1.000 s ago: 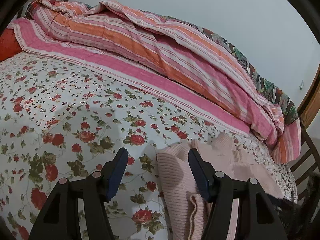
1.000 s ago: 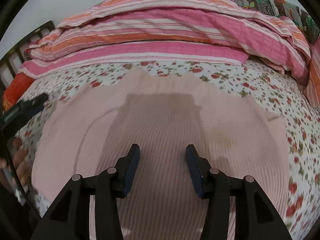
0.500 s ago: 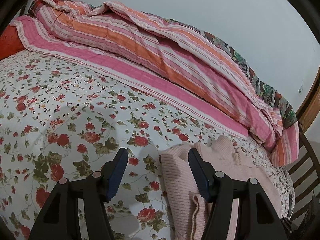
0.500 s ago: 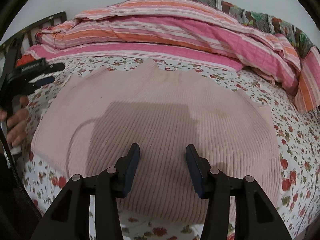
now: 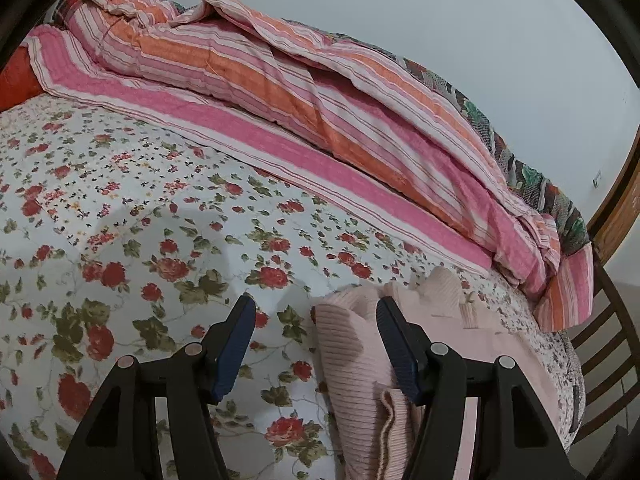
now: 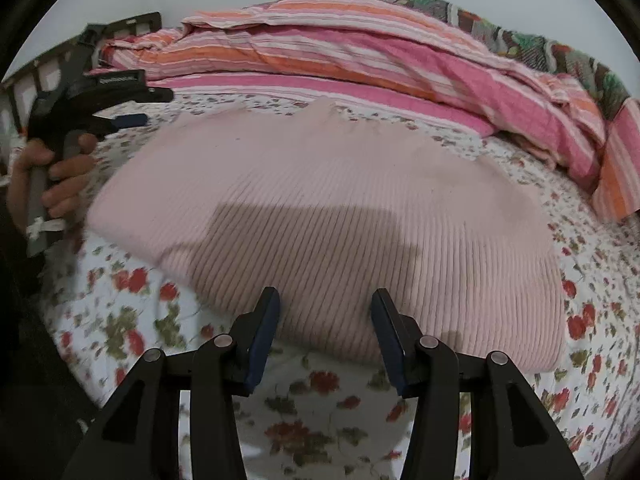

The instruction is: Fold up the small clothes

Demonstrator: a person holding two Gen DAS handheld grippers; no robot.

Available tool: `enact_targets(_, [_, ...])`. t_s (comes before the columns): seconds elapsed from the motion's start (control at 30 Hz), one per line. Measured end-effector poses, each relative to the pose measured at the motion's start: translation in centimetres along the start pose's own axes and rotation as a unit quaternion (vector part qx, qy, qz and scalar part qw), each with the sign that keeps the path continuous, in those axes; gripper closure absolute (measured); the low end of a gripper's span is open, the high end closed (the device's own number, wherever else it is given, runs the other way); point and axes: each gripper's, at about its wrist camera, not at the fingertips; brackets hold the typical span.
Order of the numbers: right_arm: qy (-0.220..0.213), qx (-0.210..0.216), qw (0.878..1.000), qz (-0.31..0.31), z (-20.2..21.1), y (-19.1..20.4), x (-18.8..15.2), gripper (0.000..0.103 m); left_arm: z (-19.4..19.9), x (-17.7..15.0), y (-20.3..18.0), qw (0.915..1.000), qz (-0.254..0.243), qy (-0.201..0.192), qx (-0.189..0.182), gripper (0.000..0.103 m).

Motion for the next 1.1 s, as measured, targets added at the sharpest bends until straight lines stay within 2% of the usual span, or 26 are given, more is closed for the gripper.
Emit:
enact_targets(0.07, [0.006, 0.030, 0.999, -0.016, 0.9, -1.0, 0.3, 0.055, -0.1, -0.1, -0.1, 1.0000, 0.000, 0.001, -0.002, 0.043])
enact_targets(0.13, [-0.008, 0.044, 0.998, -0.035, 2.0, -2.3, 0.8, 0.055, -0.1, -0.1, -0.5, 1.0000, -0.006, 0.004, -0.001, 0.043])
enact_targets(0.27, [-0.041, 0.038, 0.995, -0.081, 3.3, -5.3, 2.4, 0.055, 0.5, 0.4, -1.6, 0.9996, -0.026, 0.003, -0.003, 0.043])
enact_targets(0.37, [-0.066, 0.046, 0.990, -0.116, 3.9, -7.6, 4.4, 0.055, 1.2, 0.3, -2.4, 0.9993, -0.018, 0.020, -0.027, 0.043])
enact_targets(0.47, [-0.107, 0.024, 0.985, -0.133, 3.6, -9.3, 7.0, 0.055, 3.3, -1.0, -3.7, 0.9979, -0.037, 0.036, -0.038, 0.043])
enact_targets(0.6, [-0.129, 0.018, 0.978, -0.166, 2.4, -11.7, 9.3, 0.055, 6.5, -3.7, -4.5, 0.9966, -0.061, 0.036, -0.041, 0.040])
enact_targets(0.73, [-0.123, 0.027, 0.971, -0.204, 0.4, -14.3, 9.0, 0.055, 8.3, -8.3, -4.5, 0.9931, -0.028, 0.063, -0.095, 0.037])
enact_targets(0.83, [-0.108, 0.038, 0.967, -0.228, -0.5, -15.7, 8.5, 0.055, 7.9, -11.1, -5.1, 0.9903, -0.020, 0.085, -0.108, 0.037])
enact_targets(0.93, [-0.120, 0.026, 0.968, -0.218, -0.1, -16.4, 8.9, 0.055, 7.6, -12.4, -5.8, 0.9927, -0.005, 0.067, -0.100, 0.037])
enact_targets(0.97, [-0.129, 0.019, 0.967, -0.218, 0.2, -16.7, 8.9, 0.055, 7.5, -12.3, -5.8, 0.9928, 0.011, 0.052, -0.107, 0.037])
enact_targets(1.03, [-0.134, 0.018, 0.965, -0.226, 0.6, -17.5, 8.7, 0.055, 7.0, -12.1, -5.8, 0.9914, 0.028, 0.047, -0.119, 0.037])
enact_targets(1.1, [-0.133, 0.021, 0.962, -0.235, 0.9, -18.3, 8.4, 0.055, 6.3, -11.8, -5.9, 0.9924, 0.038, 0.039, -0.111, 0.037])
Point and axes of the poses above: each gripper's, at about its wrist camera, not at the fingertips, and z roughly against the way its jaws point, y to its left, x to its top, and after that the axes turned 15 degrees about -z, right-handed
